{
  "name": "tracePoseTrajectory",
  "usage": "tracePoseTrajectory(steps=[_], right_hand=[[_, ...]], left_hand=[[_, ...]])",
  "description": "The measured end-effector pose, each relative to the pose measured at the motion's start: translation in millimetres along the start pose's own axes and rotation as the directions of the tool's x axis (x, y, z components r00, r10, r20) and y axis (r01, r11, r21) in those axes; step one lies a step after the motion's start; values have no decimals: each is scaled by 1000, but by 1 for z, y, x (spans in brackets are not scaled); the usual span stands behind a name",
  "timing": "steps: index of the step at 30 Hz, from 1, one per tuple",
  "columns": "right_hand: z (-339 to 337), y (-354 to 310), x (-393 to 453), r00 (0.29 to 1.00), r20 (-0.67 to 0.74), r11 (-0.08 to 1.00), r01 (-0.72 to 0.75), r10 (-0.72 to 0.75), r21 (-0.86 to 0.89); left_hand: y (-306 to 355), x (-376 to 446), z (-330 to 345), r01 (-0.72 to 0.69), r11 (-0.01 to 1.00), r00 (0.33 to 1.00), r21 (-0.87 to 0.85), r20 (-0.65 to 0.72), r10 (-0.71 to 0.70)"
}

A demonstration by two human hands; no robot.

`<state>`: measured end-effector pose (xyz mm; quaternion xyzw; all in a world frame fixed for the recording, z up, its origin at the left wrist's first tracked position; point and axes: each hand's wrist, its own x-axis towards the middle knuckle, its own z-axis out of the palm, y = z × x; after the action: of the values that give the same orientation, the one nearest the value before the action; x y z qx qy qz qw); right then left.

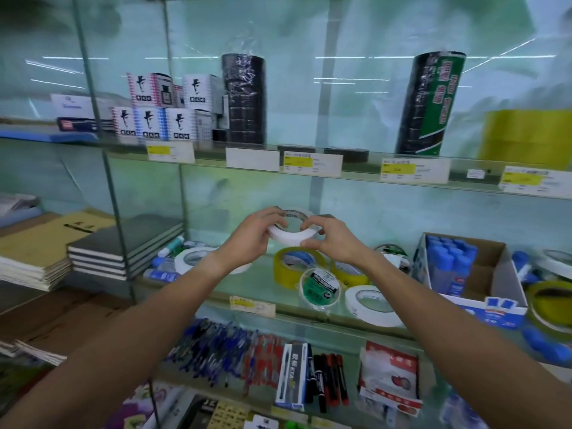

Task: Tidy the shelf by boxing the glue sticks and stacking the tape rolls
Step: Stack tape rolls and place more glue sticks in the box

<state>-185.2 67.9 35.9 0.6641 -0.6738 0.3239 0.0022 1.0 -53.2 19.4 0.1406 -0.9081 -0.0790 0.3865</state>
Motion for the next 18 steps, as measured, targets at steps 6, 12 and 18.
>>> tracePoseTrajectory(steps=[6,12,18], right_hand=[[23,-10,18,1000,18,1000,-20,19,12],[46,-17,28,998,24,998,-60,60,-7],[63,-21,34,993,36,993,-116,117,-28]], left_hand=[[-39,-11,-17,203,977,979,61,20,-205],[-71,-27,-30,464,810,839,360,116,-532],[-68,-51,-31,341,690,780,639,217,-586]])
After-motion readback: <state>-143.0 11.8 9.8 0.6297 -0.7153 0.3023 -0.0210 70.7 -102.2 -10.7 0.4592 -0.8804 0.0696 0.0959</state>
